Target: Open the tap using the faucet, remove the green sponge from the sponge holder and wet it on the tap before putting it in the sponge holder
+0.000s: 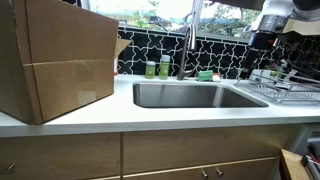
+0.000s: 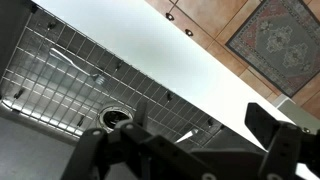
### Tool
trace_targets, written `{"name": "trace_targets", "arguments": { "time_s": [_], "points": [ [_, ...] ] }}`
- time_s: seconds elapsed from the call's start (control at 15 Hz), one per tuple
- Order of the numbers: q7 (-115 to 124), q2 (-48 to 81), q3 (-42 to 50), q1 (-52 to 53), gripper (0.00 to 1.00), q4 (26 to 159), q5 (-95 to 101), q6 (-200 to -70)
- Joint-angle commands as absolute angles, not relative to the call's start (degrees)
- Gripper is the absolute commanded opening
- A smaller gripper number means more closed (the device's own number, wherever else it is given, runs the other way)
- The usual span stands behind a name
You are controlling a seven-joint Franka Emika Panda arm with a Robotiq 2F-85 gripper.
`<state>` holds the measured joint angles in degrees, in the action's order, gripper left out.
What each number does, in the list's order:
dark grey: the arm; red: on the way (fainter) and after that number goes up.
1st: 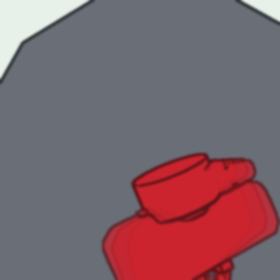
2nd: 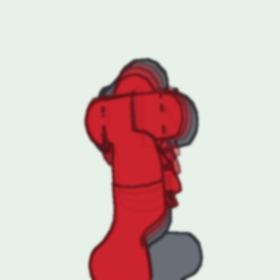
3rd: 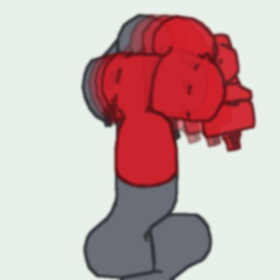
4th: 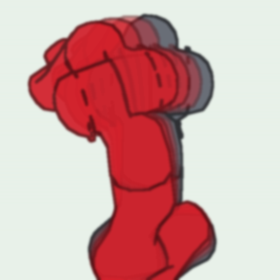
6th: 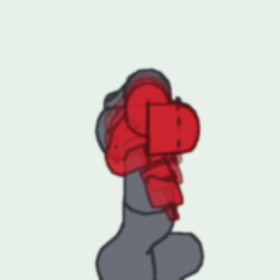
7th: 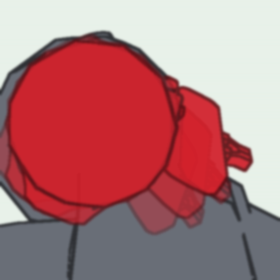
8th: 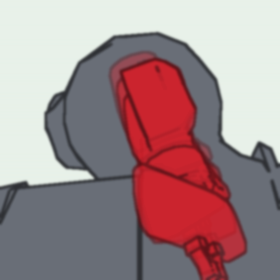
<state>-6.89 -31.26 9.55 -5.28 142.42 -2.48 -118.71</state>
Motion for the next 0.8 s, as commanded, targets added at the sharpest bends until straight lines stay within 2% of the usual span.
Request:
{"name": "trace_targets", "arguments": {
  "time_s": [0.0,0.6,0.73],
  "points": [
    [-7.0,-31.2,9.3,-5.6,1.00,142.3,-2.7,-118.5],
    [-7.0,-31.2,9.3,-5.6,1.00,142.3,-2.7,-118.5],
    [-3.6,-26.8,10.2,-8.4,1.00,138.2,-1.3,-120.4]
  ]
}}
